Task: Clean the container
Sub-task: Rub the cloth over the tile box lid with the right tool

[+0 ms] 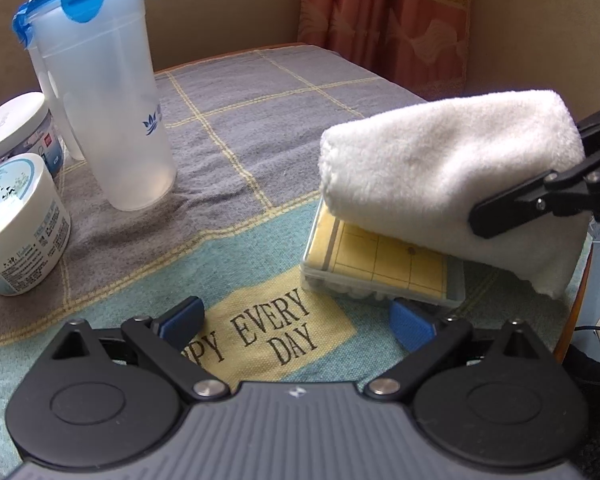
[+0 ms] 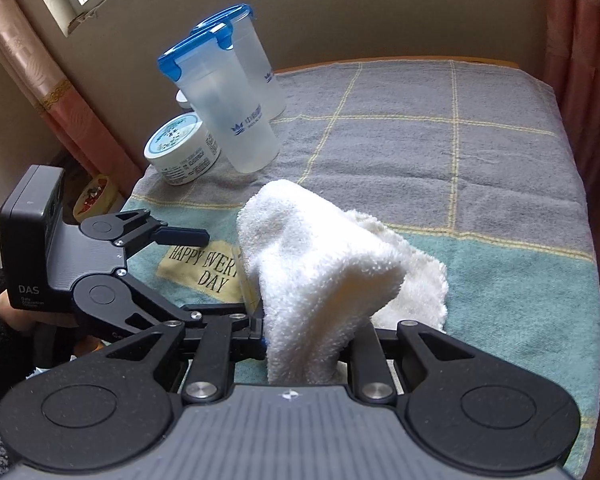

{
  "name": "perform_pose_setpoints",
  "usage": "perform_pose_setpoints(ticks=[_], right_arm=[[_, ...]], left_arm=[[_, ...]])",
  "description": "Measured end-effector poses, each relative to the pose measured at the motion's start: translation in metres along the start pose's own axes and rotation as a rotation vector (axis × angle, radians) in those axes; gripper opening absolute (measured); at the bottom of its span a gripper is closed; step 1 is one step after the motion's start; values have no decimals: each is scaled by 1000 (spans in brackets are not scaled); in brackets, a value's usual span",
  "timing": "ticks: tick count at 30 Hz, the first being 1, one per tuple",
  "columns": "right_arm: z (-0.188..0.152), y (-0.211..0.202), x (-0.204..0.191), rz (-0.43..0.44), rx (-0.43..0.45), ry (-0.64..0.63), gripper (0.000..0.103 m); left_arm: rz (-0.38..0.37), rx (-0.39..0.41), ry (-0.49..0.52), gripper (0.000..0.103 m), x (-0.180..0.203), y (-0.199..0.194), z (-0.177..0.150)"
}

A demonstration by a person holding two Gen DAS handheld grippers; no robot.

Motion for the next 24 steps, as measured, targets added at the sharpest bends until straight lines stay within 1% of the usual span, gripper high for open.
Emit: perform_pose_setpoints(ticks=[6, 12, 16, 19, 24], right_arm=[[20, 8, 0, -12, 25, -8, 23], [36, 23, -8, 14, 17, -25, 23], [36, 30, -20, 40, 2, -50, 23], [31, 32, -30, 69, -16, -73, 23], [17, 27, -35, 87, -39, -81, 23]], left_arm=[[-5, -5, 5, 99, -1, 3, 2], [-7, -10, 8, 99, 0, 0, 2], [-4, -11, 12, 99, 2, -1, 1], [-1, -10, 14, 99, 3, -1, 1], [2, -11, 14, 99, 4, -1, 0]])
Point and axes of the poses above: each gripper's, at about its wrist camera, not at the fingertips, and y roughly the way its jaws point, x to its right, z to its top, the point moved 2 cm from there along y, roughly the way its jaws point, and after that the axes turned 10 degrees about -x, right-handed, at the moved point
